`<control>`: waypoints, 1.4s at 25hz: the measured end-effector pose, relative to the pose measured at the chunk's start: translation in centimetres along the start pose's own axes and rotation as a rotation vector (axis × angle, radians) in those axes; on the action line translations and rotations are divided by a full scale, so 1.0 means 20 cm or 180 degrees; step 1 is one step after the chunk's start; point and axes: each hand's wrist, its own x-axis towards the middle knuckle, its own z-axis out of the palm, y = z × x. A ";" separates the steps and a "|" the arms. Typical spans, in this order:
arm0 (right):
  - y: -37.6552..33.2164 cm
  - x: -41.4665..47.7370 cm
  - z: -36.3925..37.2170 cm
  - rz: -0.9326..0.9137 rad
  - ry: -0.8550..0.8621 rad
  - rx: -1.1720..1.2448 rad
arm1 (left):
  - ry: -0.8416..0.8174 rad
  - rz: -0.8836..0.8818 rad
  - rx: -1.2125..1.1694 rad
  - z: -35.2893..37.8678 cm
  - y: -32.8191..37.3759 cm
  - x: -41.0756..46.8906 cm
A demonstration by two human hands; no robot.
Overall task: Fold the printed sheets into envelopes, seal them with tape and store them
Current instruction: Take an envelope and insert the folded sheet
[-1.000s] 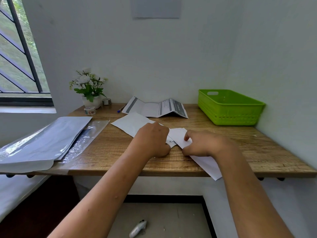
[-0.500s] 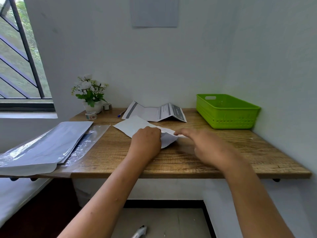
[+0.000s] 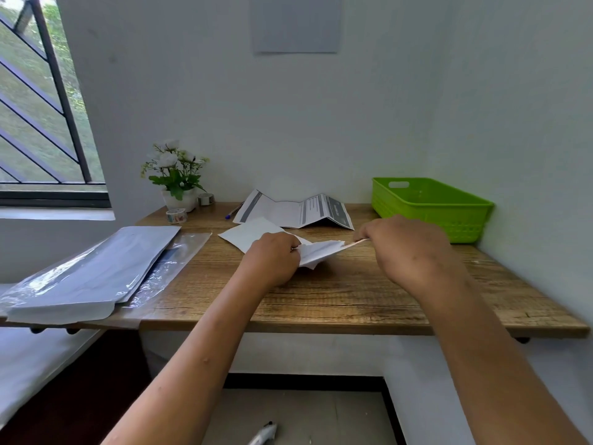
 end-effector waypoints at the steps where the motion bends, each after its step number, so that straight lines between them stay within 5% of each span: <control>1: -0.02 0.01 0.01 0.0029 0.0049 -0.0126 | 0.0072 0.0009 -0.0063 0.01 0.00 -0.01; 10: -0.02 0.05 0.12 0.0612 0.0181 0.0272 | 0.0465 0.0172 -0.0189 0.08 0.04 -0.07; 17: 0.08 0.12 0.10 0.0490 0.0184 0.1787 | 0.0571 0.0272 -0.0381 0.05 0.06 -0.10; 24: 0.08 0.16 0.12 0.0483 -0.0197 0.0660 | 0.0416 0.0152 -0.0409 0.06 0.03 -0.07; 28: 0.02 0.13 0.17 0.0436 0.0112 0.0122 | 0.0452 0.0167 -0.0376 0.09 0.03 -0.07; 35: 0.02 0.11 0.28 0.0444 0.0537 0.0750 | 0.0445 0.0125 -0.0466 0.09 0.02 -0.07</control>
